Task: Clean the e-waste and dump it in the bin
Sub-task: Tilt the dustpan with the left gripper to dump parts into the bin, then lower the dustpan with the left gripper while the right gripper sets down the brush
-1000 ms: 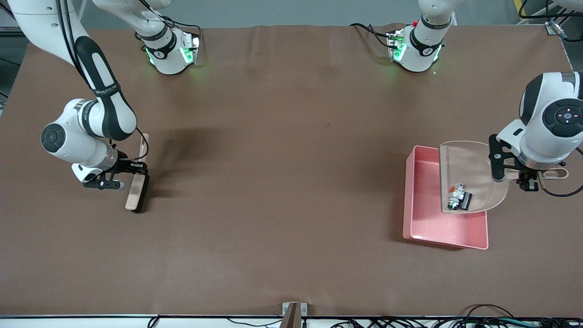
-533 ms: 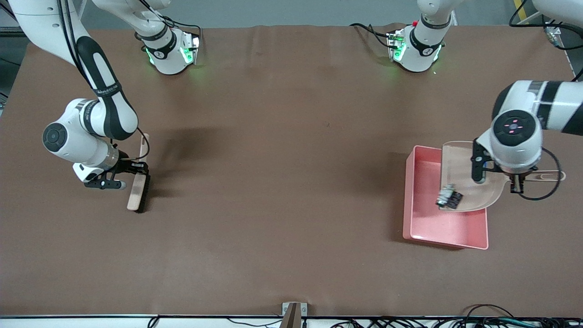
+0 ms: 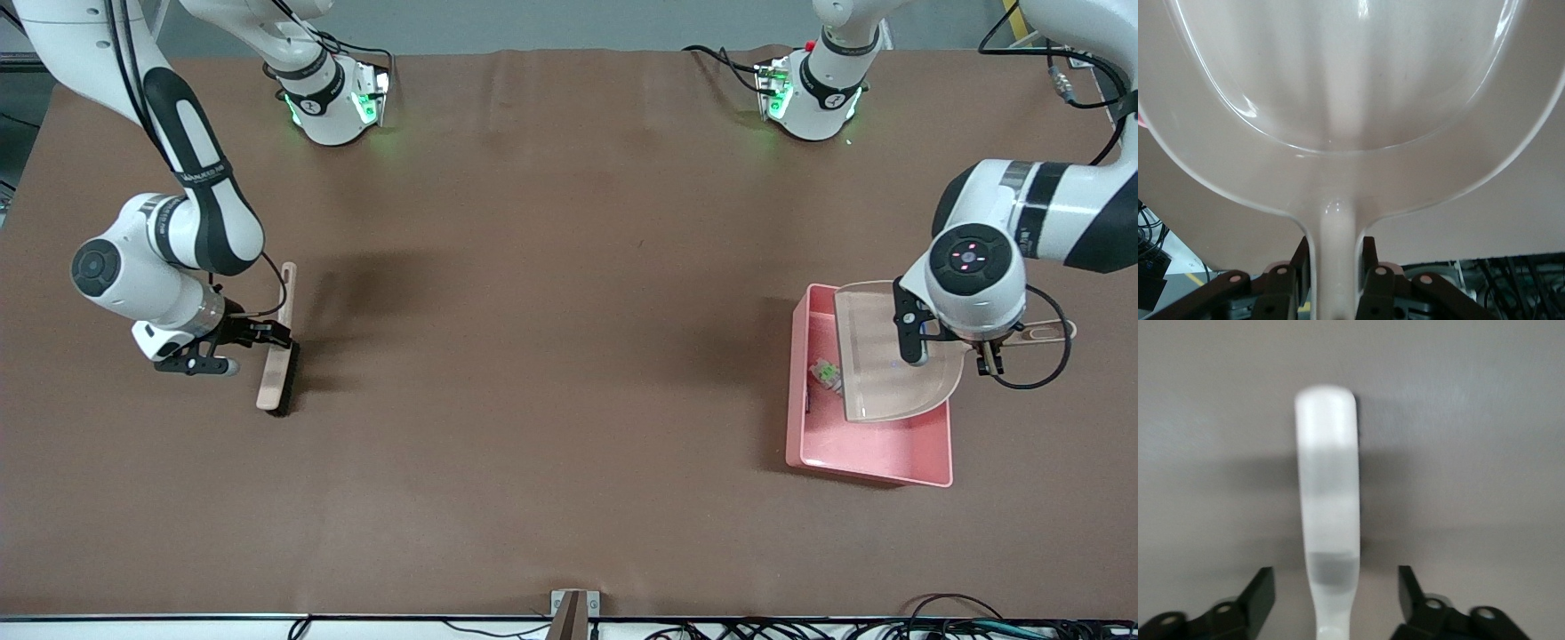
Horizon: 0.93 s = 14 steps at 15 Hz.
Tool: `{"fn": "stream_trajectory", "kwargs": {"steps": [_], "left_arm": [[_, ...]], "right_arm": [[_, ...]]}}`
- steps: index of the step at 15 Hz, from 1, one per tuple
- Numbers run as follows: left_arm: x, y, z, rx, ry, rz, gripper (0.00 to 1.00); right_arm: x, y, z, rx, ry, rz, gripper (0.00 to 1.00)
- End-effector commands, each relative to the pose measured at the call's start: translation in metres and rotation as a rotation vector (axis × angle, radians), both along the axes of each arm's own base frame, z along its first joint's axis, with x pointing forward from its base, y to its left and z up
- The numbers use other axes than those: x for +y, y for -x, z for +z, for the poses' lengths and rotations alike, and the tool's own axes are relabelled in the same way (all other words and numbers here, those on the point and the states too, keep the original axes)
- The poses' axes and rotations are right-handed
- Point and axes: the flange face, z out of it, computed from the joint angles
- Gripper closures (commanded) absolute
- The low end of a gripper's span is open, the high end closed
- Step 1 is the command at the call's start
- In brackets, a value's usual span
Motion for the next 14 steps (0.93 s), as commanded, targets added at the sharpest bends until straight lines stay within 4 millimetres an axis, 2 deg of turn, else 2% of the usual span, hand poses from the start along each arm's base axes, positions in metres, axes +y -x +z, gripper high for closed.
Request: {"fn": "stream_trajectory", "kwargs": {"steps": [1, 2, 3, 5, 7, 8, 9, 11, 13, 14], "left_arm": [[-0.043, -0.004, 0.034, -0.048, 0.122, 0.037, 1.00], [-0.061, -0.004, 0.040, -0.082, 0.173, 0.095, 1.00], [-0.084, -0.004, 0.035, -0.097, 0.212, 0.139, 1.00], [-0.155, 0.007, 0.007, -0.083, 0.268, 0.145, 1.00], [-0.238, 0.023, -0.019, -0.115, 0.322, 0.113, 1.00], [-0.264, 0.023, -0.036, -0.127, 0.340, 0.117, 1.00], [-0.282, 0.022, -0.052, -0.135, 0.342, 0.125, 1.00], [-0.319, 0.036, -0.076, -0.130, 0.352, 0.121, 1.00], [-0.339, 0.046, -0.086, -0.126, 0.373, 0.086, 1.00], [-0.343, 0.048, -0.097, -0.111, 0.377, 0.077, 1.00]], "right_arm": [[0.004, -0.024, 0.056, 0.037, 0.046, 0.074, 0.00], [0.003, -0.030, 0.072, 0.043, 0.060, 0.085, 0.00], [0.003, -0.033, 0.095, 0.024, 0.068, 0.094, 0.00], [0.003, -0.032, 0.146, -0.029, 0.102, 0.116, 0.00], [0.003, -0.029, 0.202, -0.034, 0.120, 0.124, 0.00], [0.000, -0.027, 0.229, -0.014, 0.118, 0.116, 0.00], [-0.004, -0.023, 0.255, 0.005, 0.116, 0.106, 0.00], [-0.009, -0.013, 0.301, -0.014, 0.116, 0.090, 0.00], [-0.016, 0.000, 0.332, -0.053, 0.117, 0.047, 0.00], [-0.015, 0.008, 0.347, -0.062, 0.115, 0.028, 0.00]]}}
